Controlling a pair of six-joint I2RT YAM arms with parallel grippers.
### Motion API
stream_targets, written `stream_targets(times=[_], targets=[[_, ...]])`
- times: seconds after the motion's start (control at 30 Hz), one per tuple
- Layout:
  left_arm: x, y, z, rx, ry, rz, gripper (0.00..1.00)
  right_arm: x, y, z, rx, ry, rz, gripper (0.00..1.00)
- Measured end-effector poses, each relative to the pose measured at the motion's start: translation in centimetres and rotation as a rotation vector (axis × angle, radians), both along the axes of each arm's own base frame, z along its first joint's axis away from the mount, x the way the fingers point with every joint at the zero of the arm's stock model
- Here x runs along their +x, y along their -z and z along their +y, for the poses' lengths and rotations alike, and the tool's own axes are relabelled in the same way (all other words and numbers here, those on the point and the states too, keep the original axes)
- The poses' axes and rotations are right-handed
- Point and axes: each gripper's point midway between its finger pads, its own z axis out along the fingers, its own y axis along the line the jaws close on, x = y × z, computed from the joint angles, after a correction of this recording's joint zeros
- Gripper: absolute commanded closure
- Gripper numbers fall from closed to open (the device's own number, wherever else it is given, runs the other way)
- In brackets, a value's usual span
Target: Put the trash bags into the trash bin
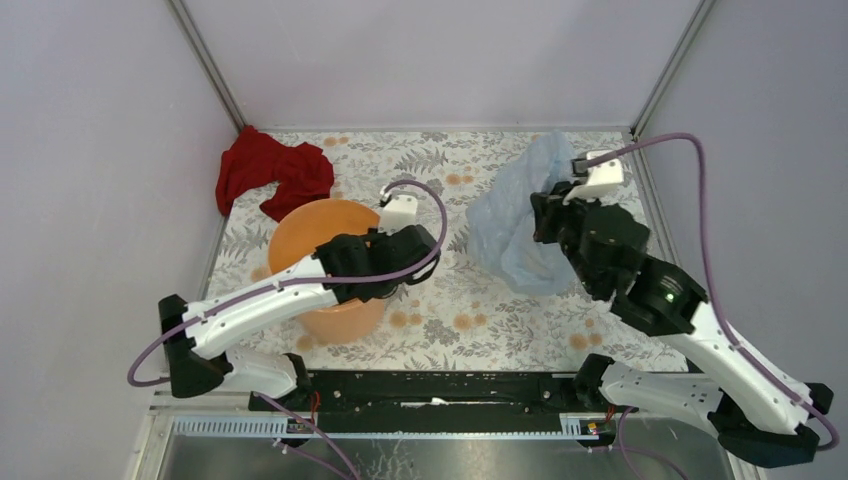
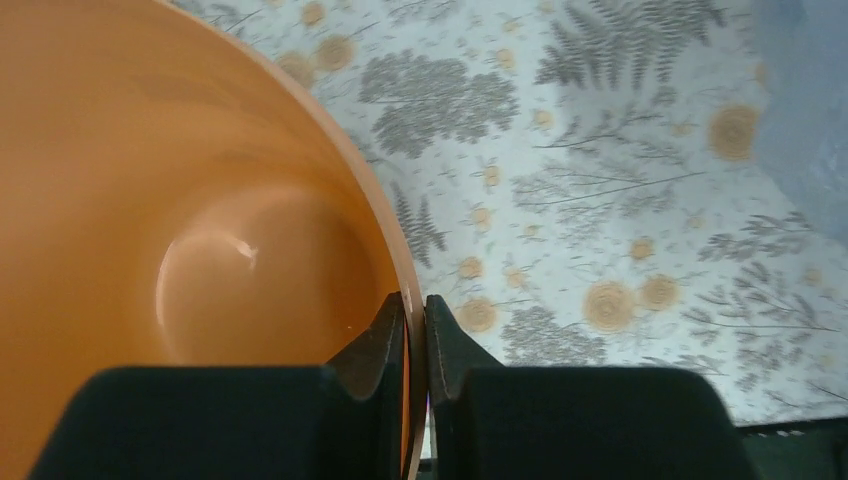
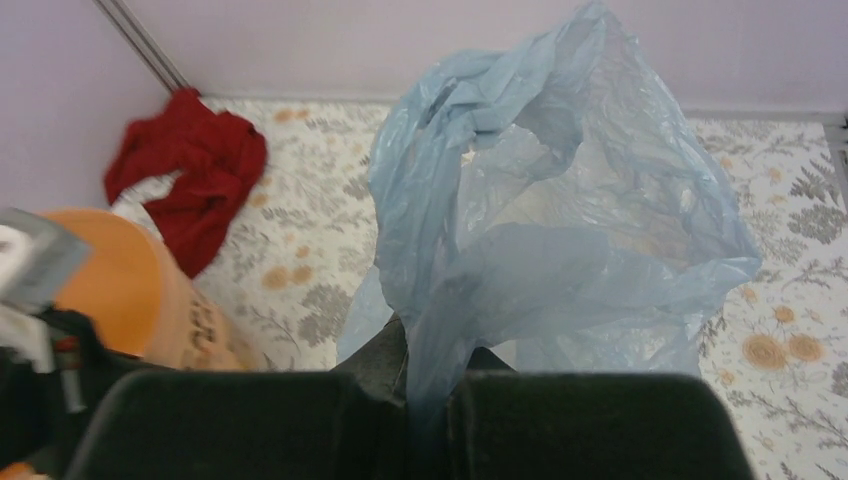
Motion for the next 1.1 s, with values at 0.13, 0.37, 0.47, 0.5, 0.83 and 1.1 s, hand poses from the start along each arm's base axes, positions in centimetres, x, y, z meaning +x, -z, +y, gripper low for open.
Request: stream_targets(times=[0.13, 0.37, 0.47, 0.5, 0.83, 1.1], targets=[[0.9, -1.1, -4.0, -0.065, 0.083, 0.002, 1.0, -0.9, -3.1, -1.2, 0.062, 0.0, -0.048, 1.0], [2.0, -3.8, -12.8, -0.207, 0.271, -0.013, 1.0, -2.2, -6.0, -3.0, 0.112, 0.004, -0.086, 1.0], [1.9, -3.9, -16.4, -0.225, 0.348, -0.014, 0.83, -2.8, -7.3, -3.7, 0.138, 0.004, -0.106, 1.0], [1.9, -3.6, -17.2, -0.222, 0.367, -0.012, 0.73, -3.0, -7.8, -3.9, 0.148, 0.004, -0.114, 1.0], [0.5, -4.0, -19.5, -0.242, 0.535, -0.004, 0.16, -4.6, -13.6, -5.8, 0.239, -0.012, -0.218, 1.0], [-2.3, -15.7, -12.8, -0.453, 0.594, -0.238, 0.01, -4.5, -19.9, 0.1, 0.32, -0.241, -0.297, 1.0]])
